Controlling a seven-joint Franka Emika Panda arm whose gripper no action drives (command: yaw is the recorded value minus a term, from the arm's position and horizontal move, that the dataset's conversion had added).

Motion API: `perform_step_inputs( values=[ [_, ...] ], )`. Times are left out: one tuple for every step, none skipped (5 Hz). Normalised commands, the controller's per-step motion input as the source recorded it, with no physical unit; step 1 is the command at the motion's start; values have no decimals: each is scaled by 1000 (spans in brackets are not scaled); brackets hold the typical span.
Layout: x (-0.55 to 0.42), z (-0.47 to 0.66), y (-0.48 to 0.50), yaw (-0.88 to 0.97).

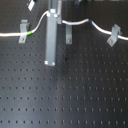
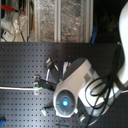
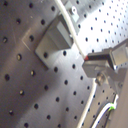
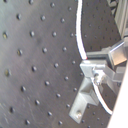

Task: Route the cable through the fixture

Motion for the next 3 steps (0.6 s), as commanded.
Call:
perform_step_inputs(
  values=[
    [1, 45, 1, 0],
    [21, 158, -2, -260],
    [15, 0, -77, -180]
  ],
)
